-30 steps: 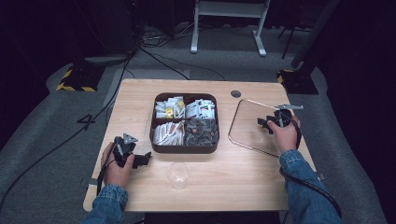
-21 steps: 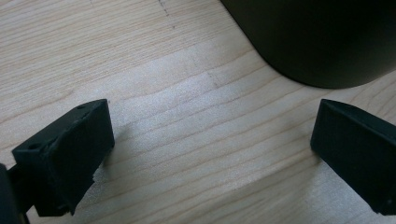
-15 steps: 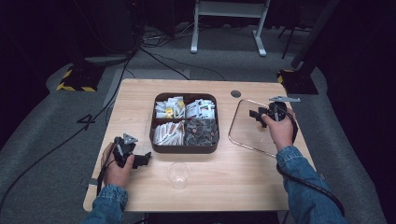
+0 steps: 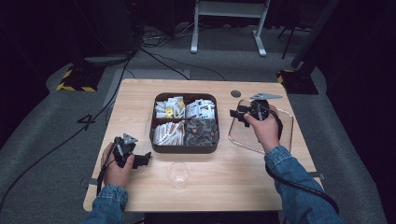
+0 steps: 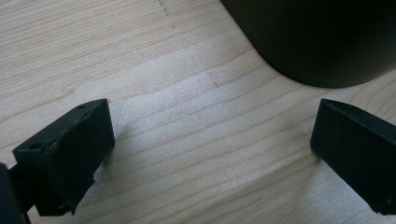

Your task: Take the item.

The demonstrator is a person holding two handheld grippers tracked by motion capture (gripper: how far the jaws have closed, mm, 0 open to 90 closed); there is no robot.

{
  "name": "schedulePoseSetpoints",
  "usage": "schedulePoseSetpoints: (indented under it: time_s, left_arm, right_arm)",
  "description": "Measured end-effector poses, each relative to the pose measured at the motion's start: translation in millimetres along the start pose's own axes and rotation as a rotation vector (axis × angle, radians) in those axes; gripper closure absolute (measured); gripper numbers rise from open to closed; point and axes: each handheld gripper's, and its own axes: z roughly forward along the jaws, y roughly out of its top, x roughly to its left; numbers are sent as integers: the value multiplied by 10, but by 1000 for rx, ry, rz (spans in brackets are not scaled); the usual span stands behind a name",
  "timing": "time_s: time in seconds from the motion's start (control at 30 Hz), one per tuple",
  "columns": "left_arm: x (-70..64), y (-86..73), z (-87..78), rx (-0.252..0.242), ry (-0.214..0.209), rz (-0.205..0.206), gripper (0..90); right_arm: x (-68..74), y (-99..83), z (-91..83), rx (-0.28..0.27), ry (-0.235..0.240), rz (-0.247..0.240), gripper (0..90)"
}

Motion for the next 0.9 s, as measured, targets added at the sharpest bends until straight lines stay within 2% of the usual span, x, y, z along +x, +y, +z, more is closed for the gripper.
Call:
schedulePoseSetpoints:
  time_s: [0.23, 0.3, 0.4, 0.57, 0.67, 0.9]
  left_arm:
    - [0, 0, 0, 1, 0, 0, 0]
    - [5, 2, 1, -1, -1, 6, 0]
    - [5, 5, 5, 0, -5, 5, 0]
    - [0, 9, 9, -1, -5, 1, 0]
    - [2, 9, 10, -2, -4, 3, 0]
    - [2, 9, 10, -2, -4, 3, 0]
  right_arm:
    - [281, 67, 191, 43, 71, -42, 491]
    - [401, 73, 272, 58, 107, -65, 488]
    - [467, 75, 311, 65, 120, -83, 492]
    - [670, 32, 470, 127, 167, -139, 489]
    - [759, -13, 607, 162, 177, -167, 482]
    - [848, -92, 779, 203, 188, -182, 459]
